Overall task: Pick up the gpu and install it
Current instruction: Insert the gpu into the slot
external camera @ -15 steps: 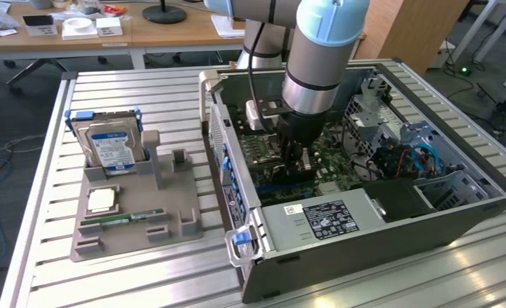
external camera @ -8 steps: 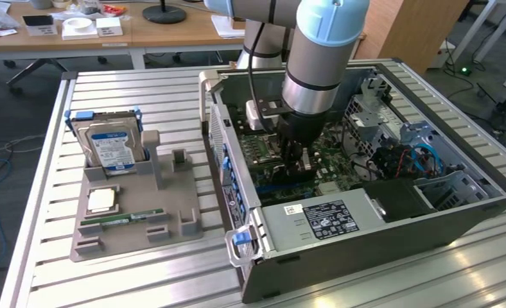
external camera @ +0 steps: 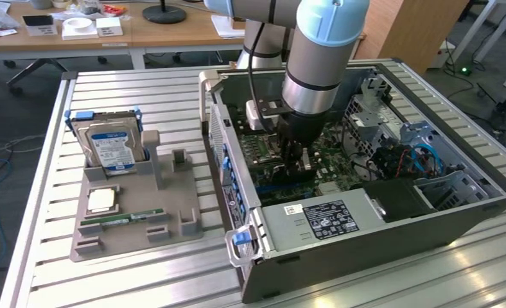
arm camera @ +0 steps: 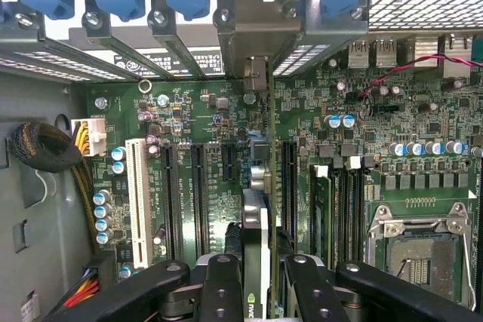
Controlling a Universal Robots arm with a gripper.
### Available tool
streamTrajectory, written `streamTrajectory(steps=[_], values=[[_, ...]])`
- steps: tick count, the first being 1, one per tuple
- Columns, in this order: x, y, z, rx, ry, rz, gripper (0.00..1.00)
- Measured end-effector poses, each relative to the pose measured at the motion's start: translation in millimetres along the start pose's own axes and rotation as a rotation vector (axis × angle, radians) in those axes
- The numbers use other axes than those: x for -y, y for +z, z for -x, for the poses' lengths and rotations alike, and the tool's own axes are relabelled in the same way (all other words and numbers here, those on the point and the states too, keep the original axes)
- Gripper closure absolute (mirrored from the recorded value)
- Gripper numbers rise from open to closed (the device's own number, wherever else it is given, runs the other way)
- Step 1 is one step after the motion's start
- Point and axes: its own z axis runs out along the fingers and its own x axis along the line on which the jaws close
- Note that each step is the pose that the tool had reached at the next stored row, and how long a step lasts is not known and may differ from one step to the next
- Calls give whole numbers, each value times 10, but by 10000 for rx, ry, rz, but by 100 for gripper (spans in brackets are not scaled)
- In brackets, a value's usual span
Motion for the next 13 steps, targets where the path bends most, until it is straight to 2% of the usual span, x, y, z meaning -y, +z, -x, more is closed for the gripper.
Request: streamTrajectory(steps=[13], values=[[0,11,0,0,0,-1,73]])
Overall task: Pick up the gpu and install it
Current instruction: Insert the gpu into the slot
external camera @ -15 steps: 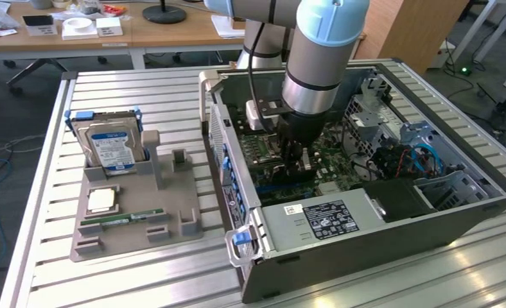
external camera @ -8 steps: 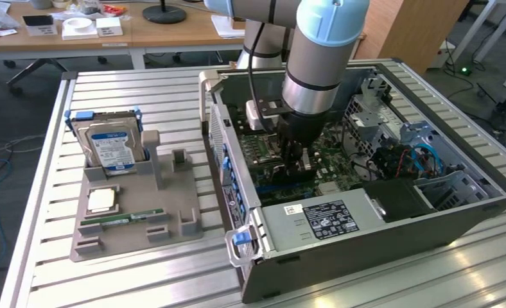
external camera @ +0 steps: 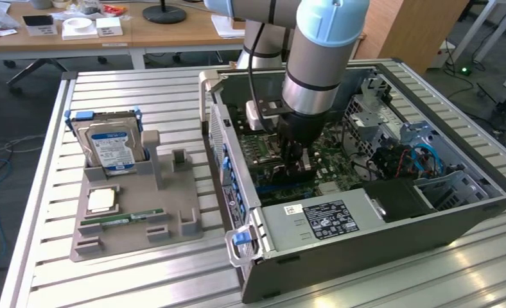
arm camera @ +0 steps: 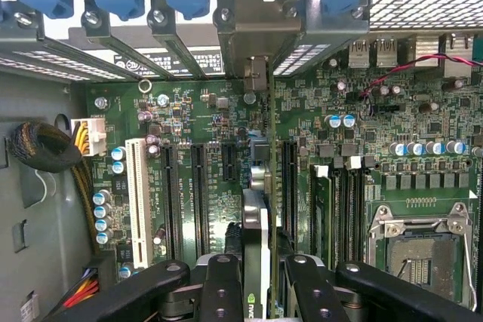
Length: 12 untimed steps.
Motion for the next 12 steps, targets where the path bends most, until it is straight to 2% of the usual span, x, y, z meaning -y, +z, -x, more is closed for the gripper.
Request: streamTrajectory(steps=[12], values=[[-15,14,-1,0,0,-1,73]])
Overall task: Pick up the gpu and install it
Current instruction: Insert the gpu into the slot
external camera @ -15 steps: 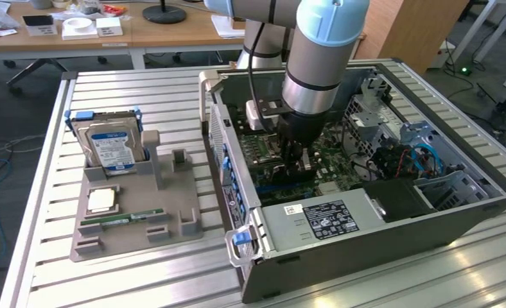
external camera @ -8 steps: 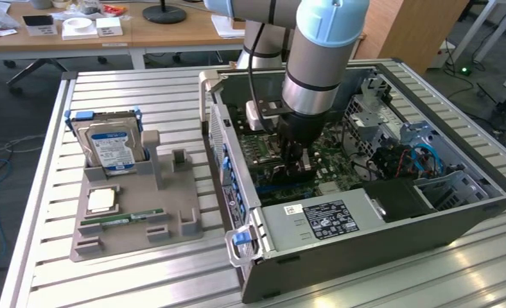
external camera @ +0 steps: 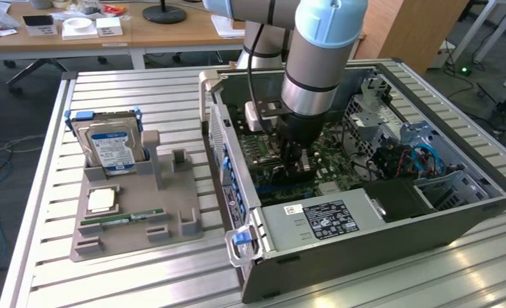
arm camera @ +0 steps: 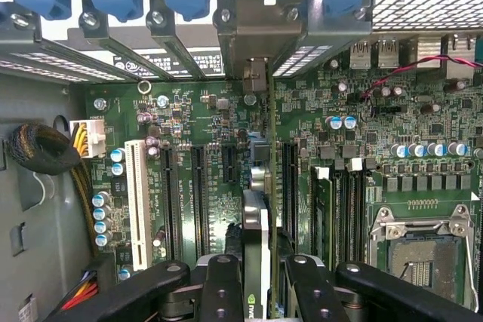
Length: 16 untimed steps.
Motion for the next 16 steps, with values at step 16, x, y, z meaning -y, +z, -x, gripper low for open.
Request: streamTrajectory(steps=[16], values=[[-21,10,-2,-1,0,1,73]])
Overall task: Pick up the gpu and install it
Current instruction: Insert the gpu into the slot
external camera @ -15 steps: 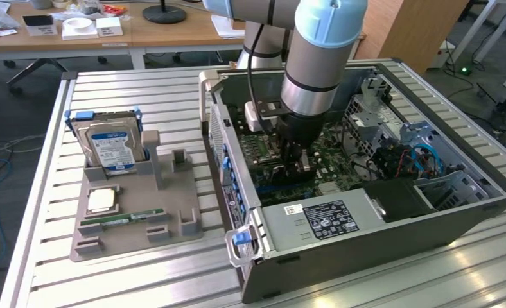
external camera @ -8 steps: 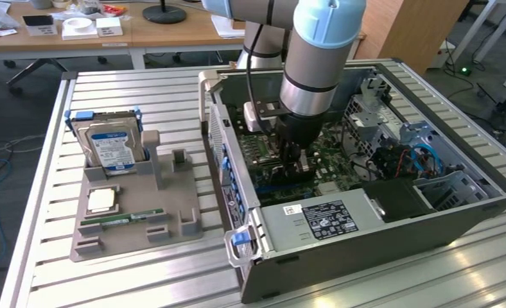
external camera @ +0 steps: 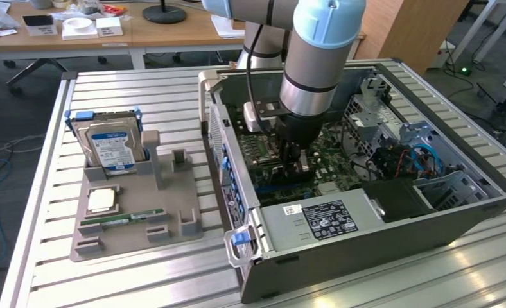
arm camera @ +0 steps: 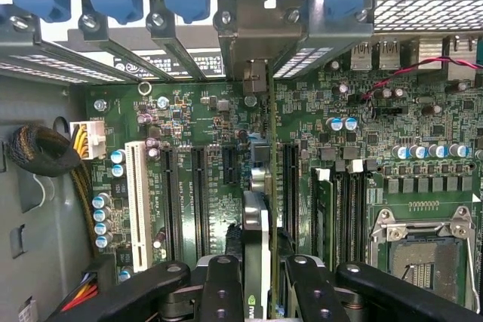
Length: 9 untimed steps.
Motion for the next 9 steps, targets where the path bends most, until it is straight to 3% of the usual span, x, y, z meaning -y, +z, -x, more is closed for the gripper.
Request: streamTrajectory(steps=[6,8,9], values=[[-5,4,2,18,8,16,73],[-3,4,1,8,7,-4,73],[-1,-3,0,-1,2,1,66]])
